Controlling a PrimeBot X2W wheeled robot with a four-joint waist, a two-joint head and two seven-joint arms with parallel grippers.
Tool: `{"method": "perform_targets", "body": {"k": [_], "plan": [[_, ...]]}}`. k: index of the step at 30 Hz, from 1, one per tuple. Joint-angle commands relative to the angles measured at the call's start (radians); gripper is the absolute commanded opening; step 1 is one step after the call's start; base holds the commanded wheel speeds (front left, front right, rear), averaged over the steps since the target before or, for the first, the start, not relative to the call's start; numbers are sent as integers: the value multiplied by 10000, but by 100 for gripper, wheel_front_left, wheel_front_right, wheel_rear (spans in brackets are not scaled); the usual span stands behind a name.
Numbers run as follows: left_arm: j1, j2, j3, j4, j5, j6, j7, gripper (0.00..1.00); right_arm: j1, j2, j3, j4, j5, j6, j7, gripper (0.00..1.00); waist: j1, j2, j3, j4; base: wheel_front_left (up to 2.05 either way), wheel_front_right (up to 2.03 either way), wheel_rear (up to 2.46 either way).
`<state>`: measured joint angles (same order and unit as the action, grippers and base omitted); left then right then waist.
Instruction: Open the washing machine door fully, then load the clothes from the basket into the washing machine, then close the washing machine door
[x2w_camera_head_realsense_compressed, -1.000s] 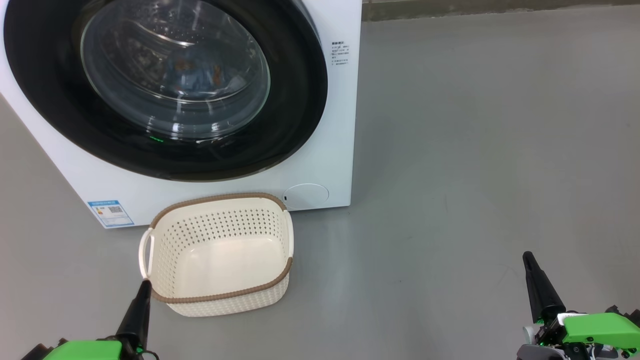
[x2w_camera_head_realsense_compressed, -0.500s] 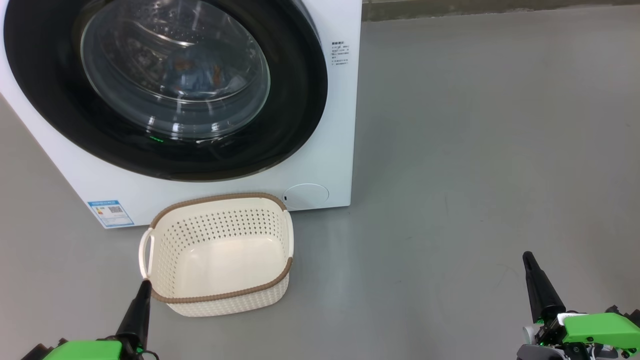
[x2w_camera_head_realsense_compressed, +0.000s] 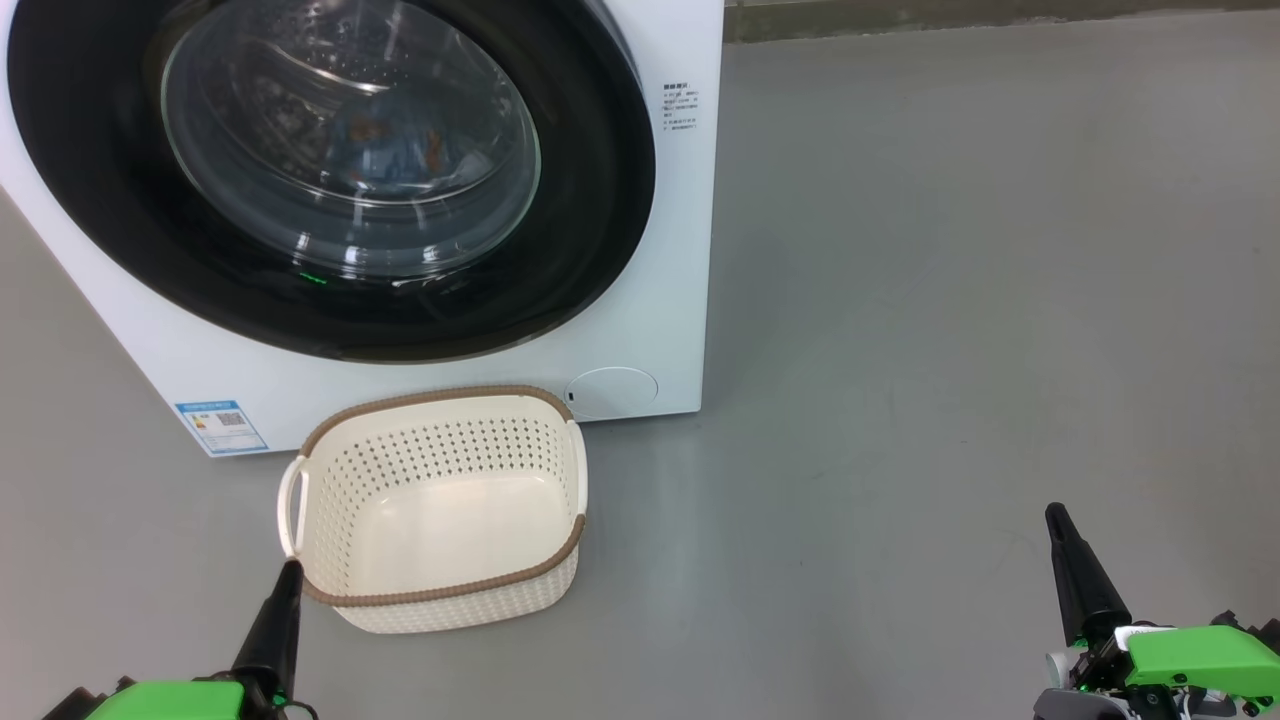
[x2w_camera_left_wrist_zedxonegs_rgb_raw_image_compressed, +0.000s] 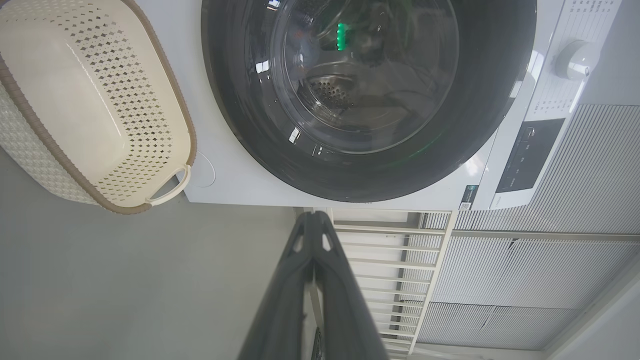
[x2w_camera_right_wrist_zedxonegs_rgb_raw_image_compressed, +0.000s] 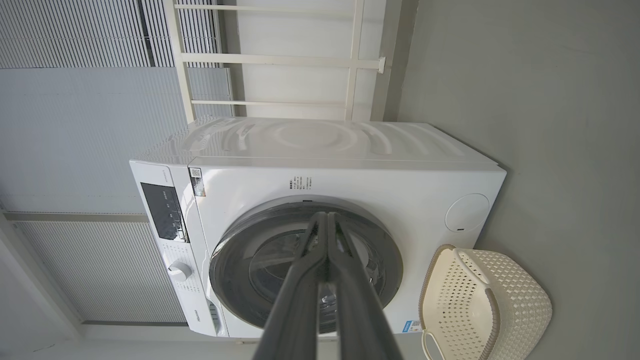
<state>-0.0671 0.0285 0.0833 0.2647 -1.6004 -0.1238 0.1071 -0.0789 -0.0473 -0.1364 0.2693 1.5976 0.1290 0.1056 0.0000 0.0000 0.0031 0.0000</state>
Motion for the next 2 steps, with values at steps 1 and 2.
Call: {"method": "perform_targets", "body": {"k": [1,2], "plan": [[-410,217,302,-196,-84,-69,59,0,-291,-30,226,-246,110,17,77,0,0,0,0,0,0,0,0],[-410,217,302,-196,-84,-69,59,0,-291,-30,226,-246,110,17,77,0,0,0,0,0,0,0,0]]}}
